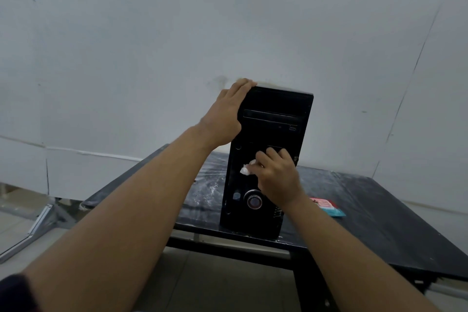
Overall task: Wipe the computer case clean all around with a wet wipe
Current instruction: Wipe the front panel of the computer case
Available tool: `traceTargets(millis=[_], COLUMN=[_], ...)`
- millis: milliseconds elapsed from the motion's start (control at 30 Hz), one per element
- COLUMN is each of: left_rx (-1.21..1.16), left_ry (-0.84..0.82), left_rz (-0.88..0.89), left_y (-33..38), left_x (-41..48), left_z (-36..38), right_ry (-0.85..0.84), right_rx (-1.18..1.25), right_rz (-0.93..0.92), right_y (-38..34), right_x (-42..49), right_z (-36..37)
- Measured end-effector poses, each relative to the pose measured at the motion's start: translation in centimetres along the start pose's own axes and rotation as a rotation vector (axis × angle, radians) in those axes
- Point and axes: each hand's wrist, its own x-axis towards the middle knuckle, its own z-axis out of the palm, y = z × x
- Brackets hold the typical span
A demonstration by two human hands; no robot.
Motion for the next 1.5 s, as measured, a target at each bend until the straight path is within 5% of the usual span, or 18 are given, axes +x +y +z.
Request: traceTargets(millis=[67, 267, 500, 667, 800, 1033, 1200, 1500], left_rx=[0.038, -0.153, -0.345, -0.388, -0.303, -0.205, -0.223, -0.111], left_ry=[-0.006, 0.088, 0.010, 0.207, 0.398, 0.440, 0.406, 0.475], left_rz=[0.012, 0.004, -0.222, -0.278, -0.223, -0.126, -0.058, 0.002], left_y=[-0.3, -1.3, -5.8, -6.1, -4.6, -3.9, -3.7, -3.8], left_x=[0.1, -3.0, -11.6, -14.0, -13.8, -13.7, -13.2, -12.5], left_z=[0.0, 0.6, 7.2, 9.9, 10.0, 9.6, 9.8, 11.7], right_ry=[0.049, 0.253, -0.060, 0.044, 0.276, -0.005, 0.109, 0.103], right_rx=[-0.057, -0.003, 0.053, -0.033, -0.011, 0.037, 0.063, 0.217], right_rz=[-0.023, 0.325, 0.028, 0.027, 0.299, -0.012, 0.221, 0.264], right_y=[0.8, 1.8, -1.4, -0.9, 0.3, -3.3, -3.3, -2.2], right_x=[1.9, 5.1, -3.0, 1.4, 5.9, 0.6, 1.4, 0.0], right_z=[-0.7, -2.2, 1.4, 0.4, -0.2, 2.9, 2.4, 1.4])
